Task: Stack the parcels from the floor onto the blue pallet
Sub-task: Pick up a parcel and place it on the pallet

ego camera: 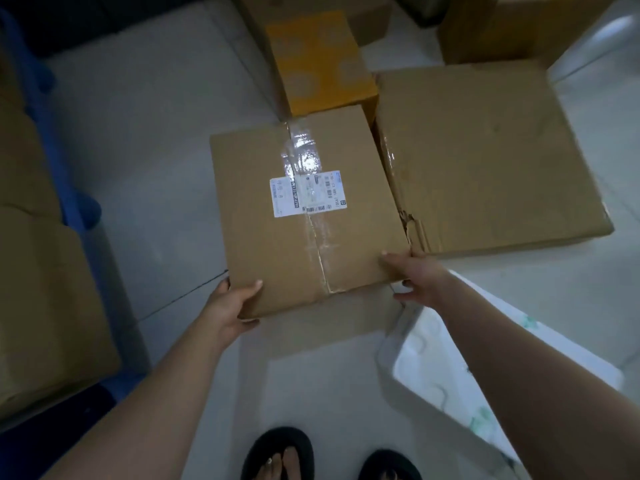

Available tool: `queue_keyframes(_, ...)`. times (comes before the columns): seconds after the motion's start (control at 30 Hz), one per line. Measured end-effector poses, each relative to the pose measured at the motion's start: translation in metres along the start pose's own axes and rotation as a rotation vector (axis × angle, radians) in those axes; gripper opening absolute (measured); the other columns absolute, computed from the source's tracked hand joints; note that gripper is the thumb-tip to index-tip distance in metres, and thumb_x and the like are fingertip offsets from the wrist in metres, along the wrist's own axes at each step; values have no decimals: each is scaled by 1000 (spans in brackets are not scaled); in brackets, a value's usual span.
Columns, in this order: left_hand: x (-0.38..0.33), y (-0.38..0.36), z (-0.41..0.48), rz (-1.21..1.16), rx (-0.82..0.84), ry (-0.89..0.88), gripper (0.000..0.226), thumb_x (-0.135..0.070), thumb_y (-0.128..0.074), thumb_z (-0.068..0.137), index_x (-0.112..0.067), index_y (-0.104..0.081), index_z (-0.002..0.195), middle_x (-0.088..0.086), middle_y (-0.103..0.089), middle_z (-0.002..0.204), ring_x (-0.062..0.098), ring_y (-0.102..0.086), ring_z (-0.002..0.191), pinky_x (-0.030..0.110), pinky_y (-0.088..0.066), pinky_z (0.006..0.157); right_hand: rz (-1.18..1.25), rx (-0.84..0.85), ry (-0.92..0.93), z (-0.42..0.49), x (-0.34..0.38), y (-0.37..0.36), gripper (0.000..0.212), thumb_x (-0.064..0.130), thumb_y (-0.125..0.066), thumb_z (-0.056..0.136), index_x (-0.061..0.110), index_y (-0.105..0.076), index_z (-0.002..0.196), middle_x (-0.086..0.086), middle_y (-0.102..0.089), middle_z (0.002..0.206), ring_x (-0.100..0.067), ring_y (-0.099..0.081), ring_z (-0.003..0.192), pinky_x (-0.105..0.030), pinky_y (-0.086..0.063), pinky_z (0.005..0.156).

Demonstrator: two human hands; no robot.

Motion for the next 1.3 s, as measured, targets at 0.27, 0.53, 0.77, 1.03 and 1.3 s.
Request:
queue_keyframes(0.27, -23, 13, -53, -110, -2, 17, 56, 2, -66, 81, -19, -46, 129, 5, -57, 126, 30, -56, 104, 49, -53, 59, 9, -51, 128, -47, 24, 14, 47, 6, -64, 86, 7, -48, 131, -13, -57, 128, -27, -58, 105, -42, -55, 82)
queue_keyframes(0.53, -98, 55, -244, -230, -39, 15, 57, 3, -63, 83, -20, -40, 131, 7, -49, 135, 30, -51, 105, 57, -48, 86, -52, -23, 163, -226, 112, 26, 39, 2, -61, 87, 6, -53, 125, -8, -60, 98, -24, -58, 91, -37, -52, 78)
queue_keyframes(0.77, -174, 126, -372, -415, -58, -24, 66, 2, -63, 84, -21, -33, 139, 9, -46, 139, 31, -51, 110, 57, -47, 91, -176, 71, 271, -358, 223, -29, 33, 2, -60, 88, 8, -55, 119, -6, -60, 85, -19, -57, 74, -33, -56, 63)
queue_keyframes(1.03, -170, 287, -415, -783, -223, 0, 58, 3, -59, 86, -23, -40, 134, 8, -44, 140, 41, -44, 123, 64, -42, 93, -419, 267, 385, -437, 290, -242, 42, 1, -56, 90, 17, -50, 129, 0, -56, 99, -22, -53, 95, -40, -51, 87)
queue_keyframes(1.3, -140, 461, -359, -1062, -341, 118, 60, 0, -57, 89, -27, -37, 139, 6, -34, 150, 42, -33, 134, 70, -33, 100, -834, 399, 663, -460, 290, -527, 48, 11, -55, 91, 20, -44, 136, -11, -56, 126, -30, -54, 112, -44, -49, 96)
Point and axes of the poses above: each hand's wrist, its own z-axis towards the middle knuckle, its own y-axis out of the back of the hand, x = y × z, the point moved 8 cm from there along z, towards the middle knuckle
